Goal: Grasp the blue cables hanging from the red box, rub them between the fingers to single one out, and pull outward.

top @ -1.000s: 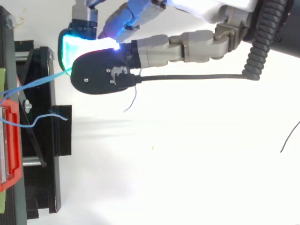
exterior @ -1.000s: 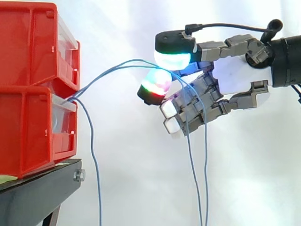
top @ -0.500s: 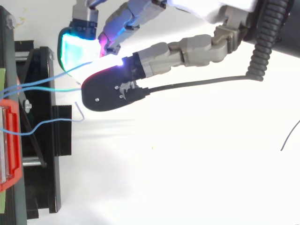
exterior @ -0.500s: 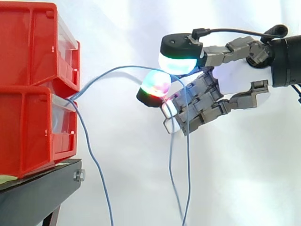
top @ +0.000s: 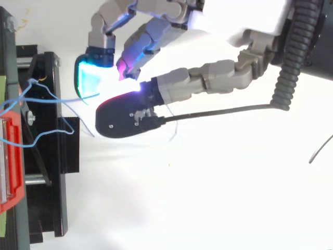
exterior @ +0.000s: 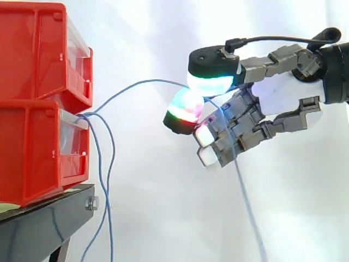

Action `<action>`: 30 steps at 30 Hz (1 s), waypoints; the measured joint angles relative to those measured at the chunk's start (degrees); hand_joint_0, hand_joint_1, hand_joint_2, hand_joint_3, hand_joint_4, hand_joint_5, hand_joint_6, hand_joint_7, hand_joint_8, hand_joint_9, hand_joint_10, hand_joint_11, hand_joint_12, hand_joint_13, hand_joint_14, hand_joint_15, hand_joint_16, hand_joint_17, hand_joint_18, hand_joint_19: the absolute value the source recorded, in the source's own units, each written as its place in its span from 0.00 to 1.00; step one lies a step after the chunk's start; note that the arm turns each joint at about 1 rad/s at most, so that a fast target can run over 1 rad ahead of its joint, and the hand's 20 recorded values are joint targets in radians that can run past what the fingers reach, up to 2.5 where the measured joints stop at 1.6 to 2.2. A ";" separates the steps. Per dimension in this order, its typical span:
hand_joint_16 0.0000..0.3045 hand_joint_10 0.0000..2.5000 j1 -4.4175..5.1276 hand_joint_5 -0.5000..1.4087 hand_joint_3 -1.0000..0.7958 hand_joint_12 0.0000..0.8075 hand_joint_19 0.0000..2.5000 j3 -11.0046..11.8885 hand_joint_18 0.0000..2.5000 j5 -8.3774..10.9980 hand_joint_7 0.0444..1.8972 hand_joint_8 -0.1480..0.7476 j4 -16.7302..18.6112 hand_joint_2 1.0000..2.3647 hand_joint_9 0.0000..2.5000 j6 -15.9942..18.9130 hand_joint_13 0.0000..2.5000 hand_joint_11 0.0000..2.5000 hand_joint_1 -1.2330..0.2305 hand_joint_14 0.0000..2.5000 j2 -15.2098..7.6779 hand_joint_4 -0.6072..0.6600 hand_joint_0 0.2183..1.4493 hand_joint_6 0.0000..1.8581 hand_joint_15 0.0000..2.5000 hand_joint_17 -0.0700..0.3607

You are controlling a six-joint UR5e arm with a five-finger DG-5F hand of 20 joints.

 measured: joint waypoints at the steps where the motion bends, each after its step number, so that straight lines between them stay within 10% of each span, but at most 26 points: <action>1: 0.15 0.01 0.06 0.18 0.41 0.40 0.21 -0.02 0.24 0.00 0.49 0.47 -0.05 0.01 0.39 0.06 0.32 0.22 0.35 0.01 0.00 0.60 0.30 0.48 0.21 0.40; 13: 0.16 0.01 0.37 0.19 0.30 0.42 0.21 -0.07 0.24 0.00 0.48 0.49 -0.14 0.00 0.40 0.68 0.32 0.22 0.45 0.01 -0.01 0.61 0.24 0.45 0.21 0.42; 30: 0.17 0.01 0.40 0.20 0.56 0.44 0.20 -0.06 0.27 -0.01 0.56 0.52 -0.18 0.01 0.44 0.70 0.35 0.23 0.32 0.01 0.00 0.55 0.30 0.49 0.23 0.43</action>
